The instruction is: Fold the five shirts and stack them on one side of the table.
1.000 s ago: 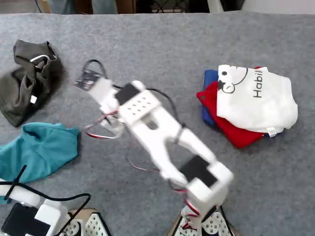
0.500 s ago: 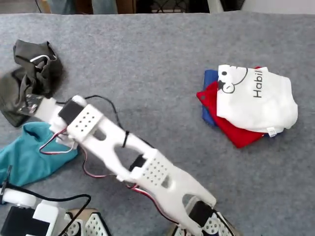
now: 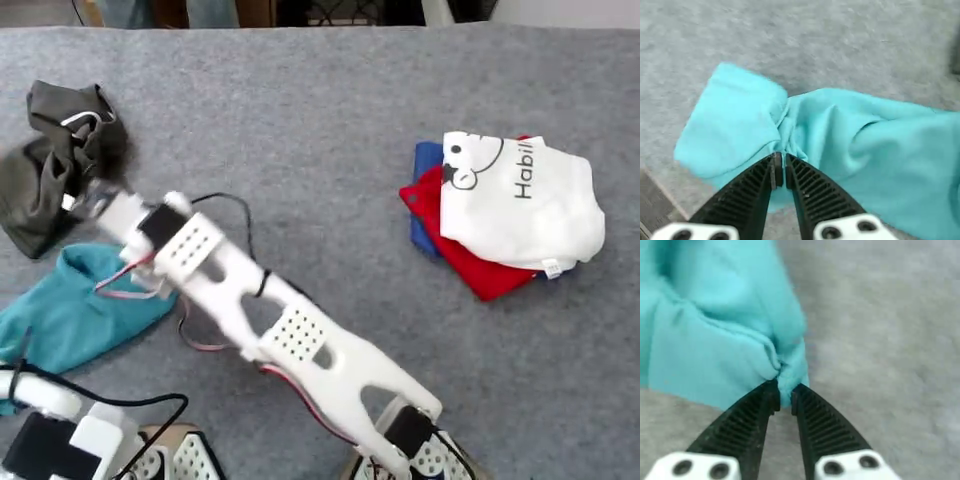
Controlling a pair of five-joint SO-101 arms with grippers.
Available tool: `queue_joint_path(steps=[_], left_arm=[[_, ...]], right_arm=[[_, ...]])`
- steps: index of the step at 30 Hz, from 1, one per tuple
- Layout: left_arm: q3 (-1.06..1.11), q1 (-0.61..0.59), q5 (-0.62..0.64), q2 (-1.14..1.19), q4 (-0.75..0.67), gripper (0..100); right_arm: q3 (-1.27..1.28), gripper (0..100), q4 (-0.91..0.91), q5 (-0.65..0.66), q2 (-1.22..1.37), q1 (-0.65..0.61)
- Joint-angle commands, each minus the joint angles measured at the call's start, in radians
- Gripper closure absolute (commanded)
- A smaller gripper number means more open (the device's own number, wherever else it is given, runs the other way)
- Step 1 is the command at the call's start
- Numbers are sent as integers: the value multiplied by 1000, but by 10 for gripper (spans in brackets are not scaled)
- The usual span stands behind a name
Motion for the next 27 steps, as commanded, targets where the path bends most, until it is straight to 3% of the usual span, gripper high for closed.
queue_joint_path(steps=[1, 4, 11, 16, 22, 27], left_arm=[[4, 124, 0, -8, -9, 971], [-5, 208, 8, -8, -9, 971], [-96, 331, 213, -5, 32, 971], [-94, 547, 295, -5, 20, 971], [-58, 786, 368, -5, -51, 971], [-67, 860, 425, -5, -129, 971]], right_arm=[[27, 985, 12, -17, -162, 109], [194, 985, 12, -11, -332, 193], [897, 985, 11, 84, -843, 413], [1317, 985, 8, 187, -1170, 605], [1676, 985, 6, 388, -1452, 783], [1827, 984, 2, 496, -1607, 873]])
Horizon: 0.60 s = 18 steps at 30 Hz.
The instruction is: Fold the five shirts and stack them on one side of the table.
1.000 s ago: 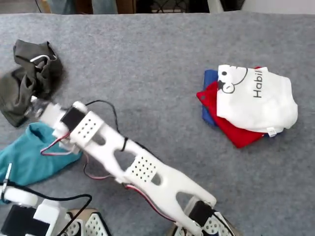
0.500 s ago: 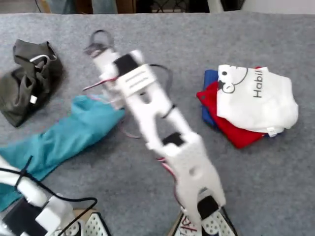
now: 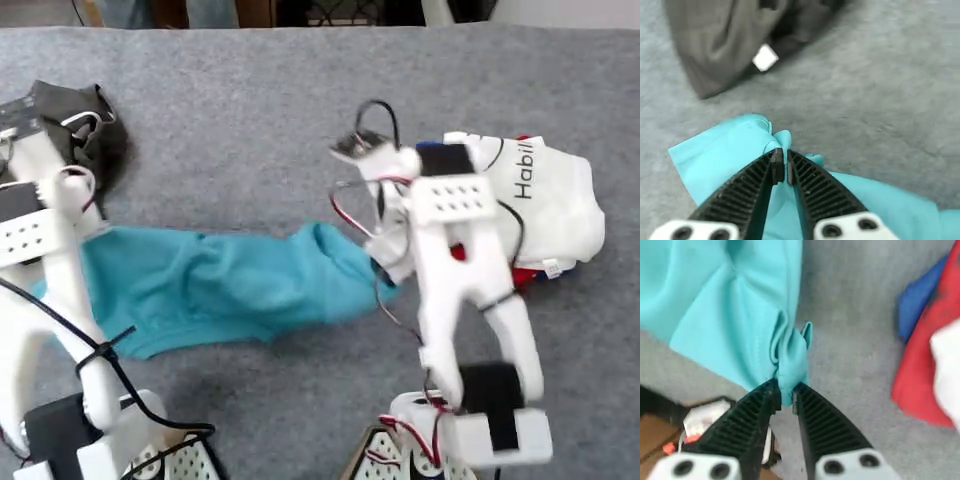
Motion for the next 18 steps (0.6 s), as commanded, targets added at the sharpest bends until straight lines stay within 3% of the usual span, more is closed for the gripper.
queue_joint_path(steps=[1, 5, 11, 18], left_arm=[[-41, 27, 60, -8, -97, 971], [-171, 28, 100, -8, -147, 970], [-395, 31, 104, -8, -130, 970], [-263, 31, 98, -8, -83, 970]], right_arm=[[44, 984, -15, 41, -122, 60], [41, 984, -195, 14, -179, 61], [30, 984, -411, -176, -189, 8], [151, 984, -430, -190, -88, -57]])
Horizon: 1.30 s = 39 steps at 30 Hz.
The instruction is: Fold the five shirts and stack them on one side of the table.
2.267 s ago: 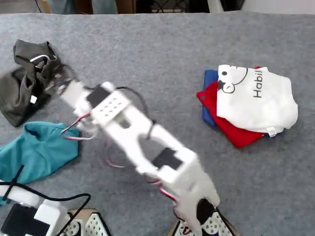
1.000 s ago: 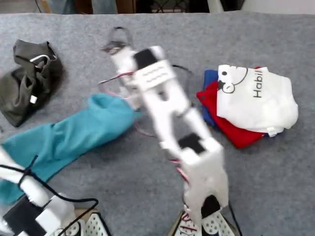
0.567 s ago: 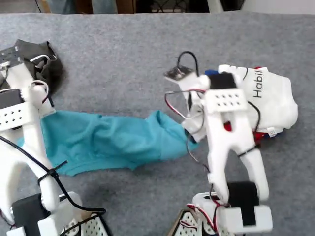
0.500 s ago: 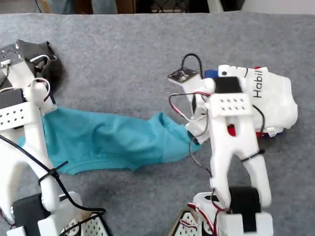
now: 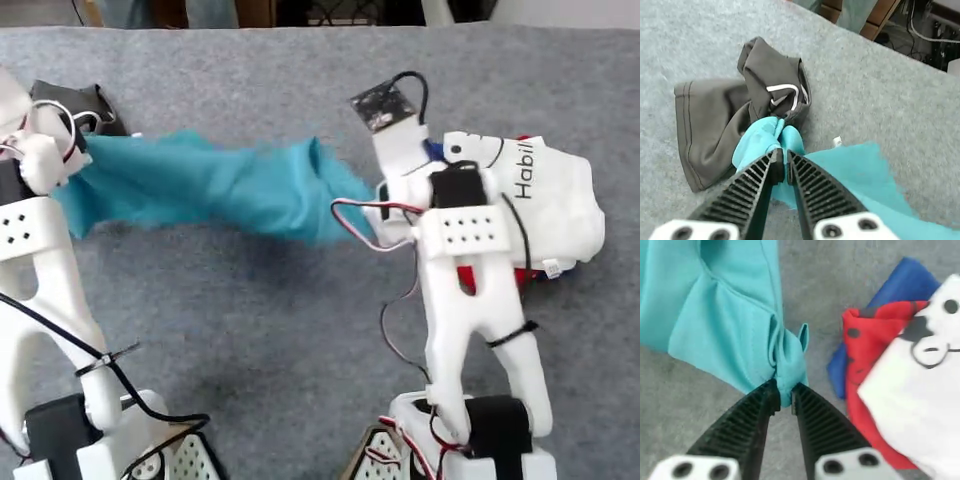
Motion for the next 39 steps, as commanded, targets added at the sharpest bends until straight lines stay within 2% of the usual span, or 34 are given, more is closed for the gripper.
queue_joint_path(steps=[1, 3, 6, 10, 16, 19, 22, 24, 27, 28, 30, 33, 35, 39], left_arm=[[94, 5, -2, -11, 2, 970], [179, 1, -6, -11, 2, 970], [288, -1, -83, -20, 9, 970], [395, -4, -215, -21, 68, 970], [529, -56, -606, -21, 247, 971], [559, -140, -799, -21, 272, 971], [545, -217, -905, -21, 273, 969], [512, -255, -928, -21, 276, 928], [424, -292, -950, -21, 379, 762], [386, -289, -1014, -21, 443, 715], [305, -285, -1155, -21, 545, 716], [171, -259, -1140, -21, 595, 721], [74, -232, -1056, -21, 595, 721], [-67, -19, -713, -12, 598, 721]], right_arm=[[45, 984, -9, -5, 56, -25], [48, 984, 32, -2, 91, -21], [24, 984, 141, 5, 111, -21], [15, 984, 239, 107, 111, -21], [18, 984, 313, 206, 116, -21], [18, 984, 319, 253, 119, -21], [21, 984, 319, 285, 119, -20], [44, 984, 311, 296, 119, -20], [105, 984, 259, 310, 119, -20], [130, 984, 226, 310, 119, -15], [174, 984, 167, 310, 119, -11], [211, 984, 115, 310, 119, -9], [222, 984, 106, 310, 119, -9], [225, 984, 52, 253, 119, 21]])
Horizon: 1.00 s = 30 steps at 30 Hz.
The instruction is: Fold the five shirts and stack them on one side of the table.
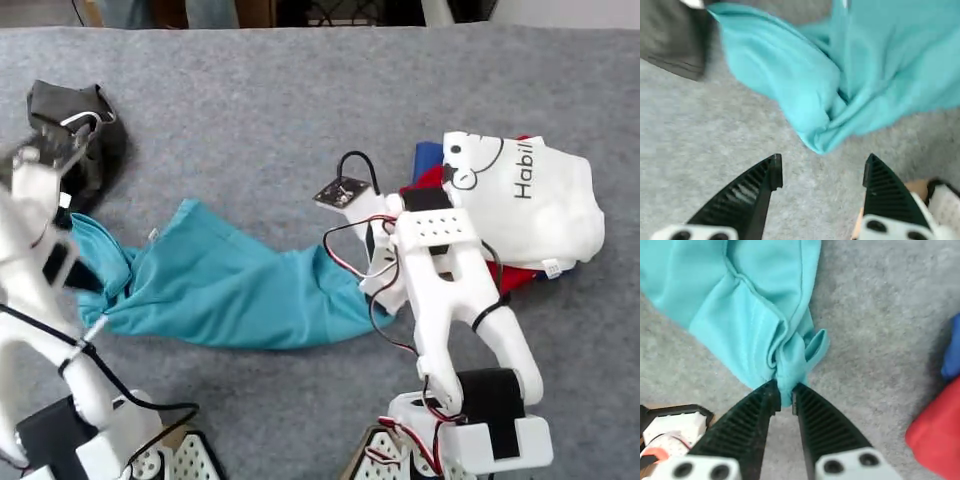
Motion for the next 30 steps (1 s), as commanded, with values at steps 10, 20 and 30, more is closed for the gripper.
queue_joint_path(steps=[10, 20, 30], left_arm=[[101, 690, 910, 143, -509, 725], [-199, 895, 1097, 529, -505, 723], [-552, 935, 1137, 838, -244, 722]], right_arm=[[-2, 984, -87, -207, -13, 126], [-1, 984, -86, -224, -13, 129], [-1, 984, -84, -222, -13, 189]])
